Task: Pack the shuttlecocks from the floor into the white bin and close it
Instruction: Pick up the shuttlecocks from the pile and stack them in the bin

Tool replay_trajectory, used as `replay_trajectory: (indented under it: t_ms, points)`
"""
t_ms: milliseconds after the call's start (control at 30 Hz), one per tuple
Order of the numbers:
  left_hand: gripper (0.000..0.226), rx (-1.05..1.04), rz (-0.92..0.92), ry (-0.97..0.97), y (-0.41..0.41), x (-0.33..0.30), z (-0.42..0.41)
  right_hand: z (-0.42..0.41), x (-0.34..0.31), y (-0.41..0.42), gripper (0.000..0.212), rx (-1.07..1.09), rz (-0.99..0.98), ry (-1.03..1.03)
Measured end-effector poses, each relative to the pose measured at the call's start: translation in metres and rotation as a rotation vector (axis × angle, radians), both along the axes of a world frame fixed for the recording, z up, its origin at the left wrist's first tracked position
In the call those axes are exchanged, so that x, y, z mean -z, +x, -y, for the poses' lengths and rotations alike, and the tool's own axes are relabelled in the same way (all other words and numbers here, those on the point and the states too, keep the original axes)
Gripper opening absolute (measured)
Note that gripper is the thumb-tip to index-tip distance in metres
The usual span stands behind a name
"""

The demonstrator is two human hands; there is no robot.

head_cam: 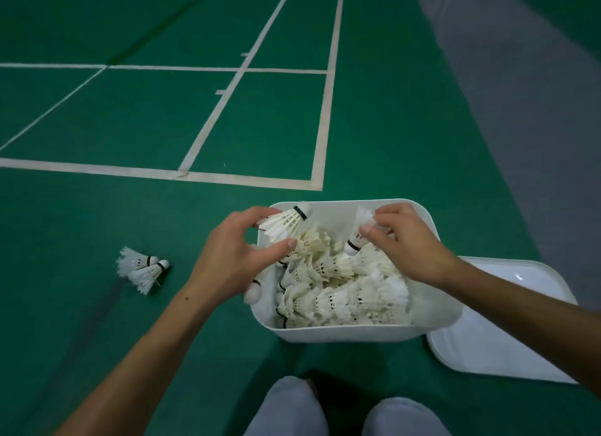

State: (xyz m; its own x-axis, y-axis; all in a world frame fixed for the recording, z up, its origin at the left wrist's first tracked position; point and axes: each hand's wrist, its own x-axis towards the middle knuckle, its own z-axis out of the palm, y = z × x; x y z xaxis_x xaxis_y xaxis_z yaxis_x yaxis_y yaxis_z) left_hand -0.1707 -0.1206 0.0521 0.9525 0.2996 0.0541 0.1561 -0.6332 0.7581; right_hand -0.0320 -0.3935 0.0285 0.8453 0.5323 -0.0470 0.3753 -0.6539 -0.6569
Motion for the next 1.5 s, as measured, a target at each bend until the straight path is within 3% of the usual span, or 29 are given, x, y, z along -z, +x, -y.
replay_trajectory:
  t_ms: [167,400,833,1000,1067,1133,1300,1500]
  points:
    - [0.044,-0.068,-0.033,-0.088,0.006,0.011,-0.004,-0.017,0.038,0.013,0.029,0.113,0.011,-0.063]
    - [0.039,-0.114,-0.069,-0.225,0.026,0.024,0.014,-0.054,0.055,0.014,0.020,0.294,0.047,0.054]
    - [0.028,-0.125,-0.049,-0.329,0.031,0.030,0.029,-0.075,0.074,0.023,0.023,0.141,-0.353,0.020]
    - [0.030,-0.167,-0.064,-0.358,0.032,0.036,0.034,-0.069,0.065,0.028,0.018,0.090,-0.377,-0.012]
    - [0.034,-0.178,-0.065,-0.369,0.031,0.038,0.035,-0.061,0.056,0.021,0.032,0.112,-0.304,-0.023]
    - [0.036,-0.178,-0.062,-0.368,0.031,0.040,0.036,-0.051,0.045,0.010,0.031,0.166,-0.261,0.095]
    - [0.034,-0.144,-0.055,-0.329,0.032,0.046,0.036,-0.038,0.015,-0.020,0.027,0.097,-0.501,0.458]
    - [0.038,-0.059,-0.073,-0.281,0.038,0.052,0.045,-0.034,0.019,-0.021,0.009,0.067,-0.413,0.447]
